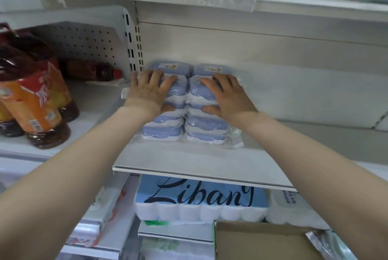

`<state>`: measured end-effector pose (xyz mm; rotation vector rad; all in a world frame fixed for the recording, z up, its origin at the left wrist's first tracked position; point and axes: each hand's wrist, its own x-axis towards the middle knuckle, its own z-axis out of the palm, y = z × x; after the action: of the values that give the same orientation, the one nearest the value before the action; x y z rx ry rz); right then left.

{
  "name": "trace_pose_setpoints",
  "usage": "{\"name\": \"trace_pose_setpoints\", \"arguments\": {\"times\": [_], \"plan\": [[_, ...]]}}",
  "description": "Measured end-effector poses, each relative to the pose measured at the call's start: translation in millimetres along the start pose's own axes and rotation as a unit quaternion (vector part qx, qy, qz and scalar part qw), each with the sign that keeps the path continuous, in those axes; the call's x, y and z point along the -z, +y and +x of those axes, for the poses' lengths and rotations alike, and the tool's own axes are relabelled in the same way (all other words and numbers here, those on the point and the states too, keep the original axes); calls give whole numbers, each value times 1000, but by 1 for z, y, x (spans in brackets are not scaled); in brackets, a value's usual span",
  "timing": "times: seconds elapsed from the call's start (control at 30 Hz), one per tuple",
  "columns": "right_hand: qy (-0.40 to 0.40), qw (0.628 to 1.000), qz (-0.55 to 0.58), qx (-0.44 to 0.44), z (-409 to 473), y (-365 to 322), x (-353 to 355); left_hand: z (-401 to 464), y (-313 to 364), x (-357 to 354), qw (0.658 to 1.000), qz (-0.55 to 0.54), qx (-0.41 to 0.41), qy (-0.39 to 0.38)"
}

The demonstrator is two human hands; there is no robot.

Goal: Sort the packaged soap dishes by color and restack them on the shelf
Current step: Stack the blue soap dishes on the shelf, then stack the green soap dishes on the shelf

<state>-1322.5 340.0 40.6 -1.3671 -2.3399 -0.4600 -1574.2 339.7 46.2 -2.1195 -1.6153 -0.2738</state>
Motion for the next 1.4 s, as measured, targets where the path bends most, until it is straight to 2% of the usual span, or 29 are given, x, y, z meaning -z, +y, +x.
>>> {"name": "trace_pose_setpoints", "arguments": {"times": [0.23, 0.43, 0.53, 0.7, 0.93, 1.0, 1.2, 1.3, 1.4], "plan": [[-57, 996, -61, -24, -8, -3, 19, -18, 16, 8, 998, -5, -11, 66], [-14, 997, -79, -21, -62, 21, 48, -41, 48, 30, 985, -50, -69, 152], [23, 994, -102, -19, -116, 44, 63, -57, 79, 39, 976, -91, -106, 166], [13, 993, -110, -43, -228, 89, 85, -82, 159, 41, 960, -150, -169, 167], [-38, 993, -87, -74, -402, 166, 74, -134, 327, 11, 943, -216, -204, 151], [-68, 992, -60, -88, -450, 185, 63, -157, 382, -2, 944, -240, -196, 115], [-159, 979, 0, -123, -601, 239, 9, -250, 534, -53, 934, -283, -208, -66], [-234, 957, 44, -165, -669, 256, -20, -298, 598, -73, 923, -288, -214, -139], [-296, 936, 76, -176, -707, 271, -46, -336, 655, -90, 896, -323, -229, -202]]}}
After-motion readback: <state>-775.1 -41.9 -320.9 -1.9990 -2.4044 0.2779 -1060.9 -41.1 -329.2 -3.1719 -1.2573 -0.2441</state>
